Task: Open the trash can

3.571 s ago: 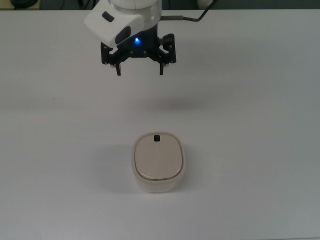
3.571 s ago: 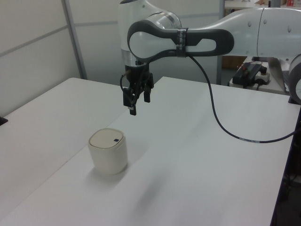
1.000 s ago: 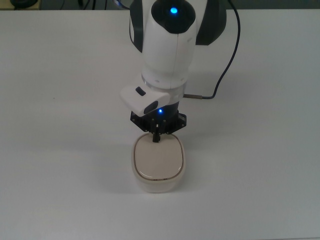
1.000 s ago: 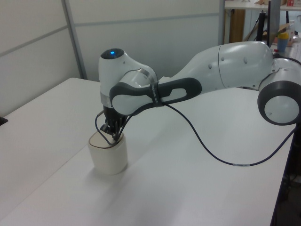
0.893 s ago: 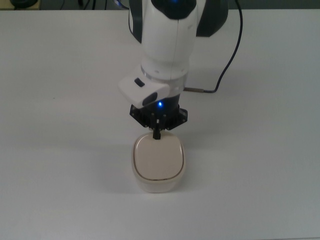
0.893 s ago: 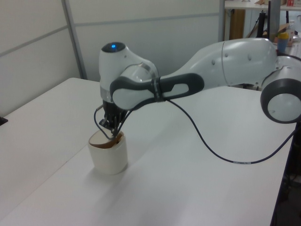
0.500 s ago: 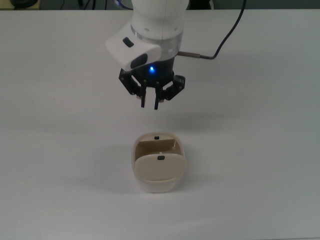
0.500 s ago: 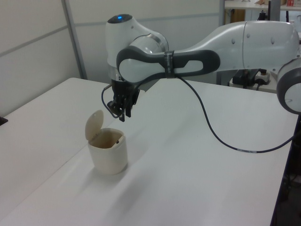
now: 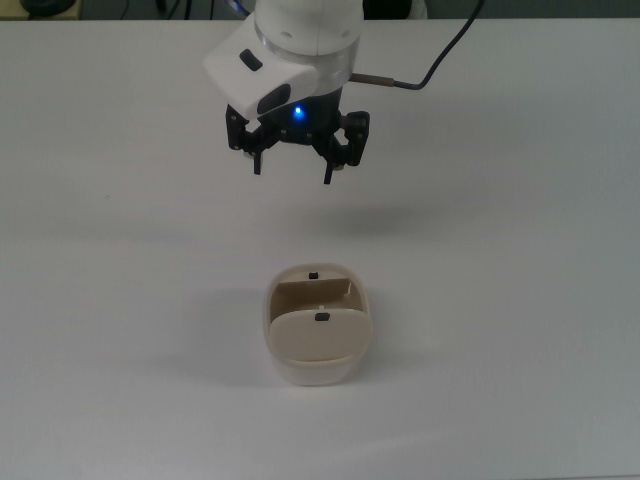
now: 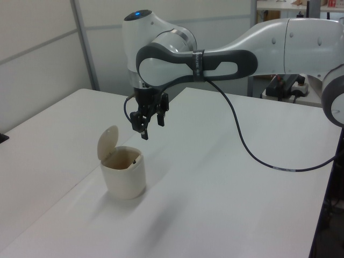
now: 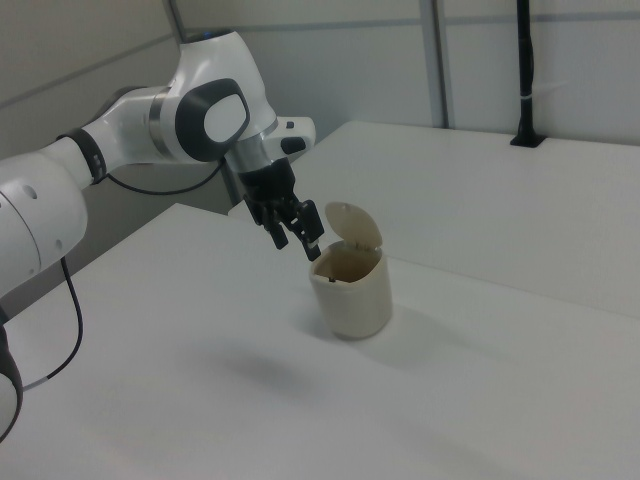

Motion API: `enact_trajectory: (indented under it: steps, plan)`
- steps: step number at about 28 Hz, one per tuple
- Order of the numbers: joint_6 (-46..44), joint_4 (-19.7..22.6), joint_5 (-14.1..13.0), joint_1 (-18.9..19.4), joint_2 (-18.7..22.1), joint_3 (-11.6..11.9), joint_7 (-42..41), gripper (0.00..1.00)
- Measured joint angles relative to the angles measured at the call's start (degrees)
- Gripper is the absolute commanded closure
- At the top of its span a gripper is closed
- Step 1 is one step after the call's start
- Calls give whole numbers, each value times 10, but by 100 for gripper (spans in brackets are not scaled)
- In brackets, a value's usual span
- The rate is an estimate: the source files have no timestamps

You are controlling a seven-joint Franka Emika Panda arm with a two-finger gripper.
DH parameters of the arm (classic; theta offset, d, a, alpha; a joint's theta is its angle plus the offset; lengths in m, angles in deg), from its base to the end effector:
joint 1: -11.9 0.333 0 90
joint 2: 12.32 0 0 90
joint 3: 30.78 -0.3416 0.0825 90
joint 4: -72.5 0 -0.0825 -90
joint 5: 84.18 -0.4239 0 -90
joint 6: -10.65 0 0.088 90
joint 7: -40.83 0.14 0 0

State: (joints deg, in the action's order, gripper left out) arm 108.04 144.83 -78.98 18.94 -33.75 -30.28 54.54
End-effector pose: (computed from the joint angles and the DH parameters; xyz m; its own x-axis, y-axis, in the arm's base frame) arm 0.7232 0.0724 0.5418 0.9902 -0.1118 0.0832 -0.1182 -0.9901 0.0761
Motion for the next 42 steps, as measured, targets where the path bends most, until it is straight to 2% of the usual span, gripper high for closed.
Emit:
enact_trajectory:
  steps: [16,42]
  plan:
    - [-20,0,0,0,10,15,-15,0]
    - [-25,0,0,0,15,16,-16,0]
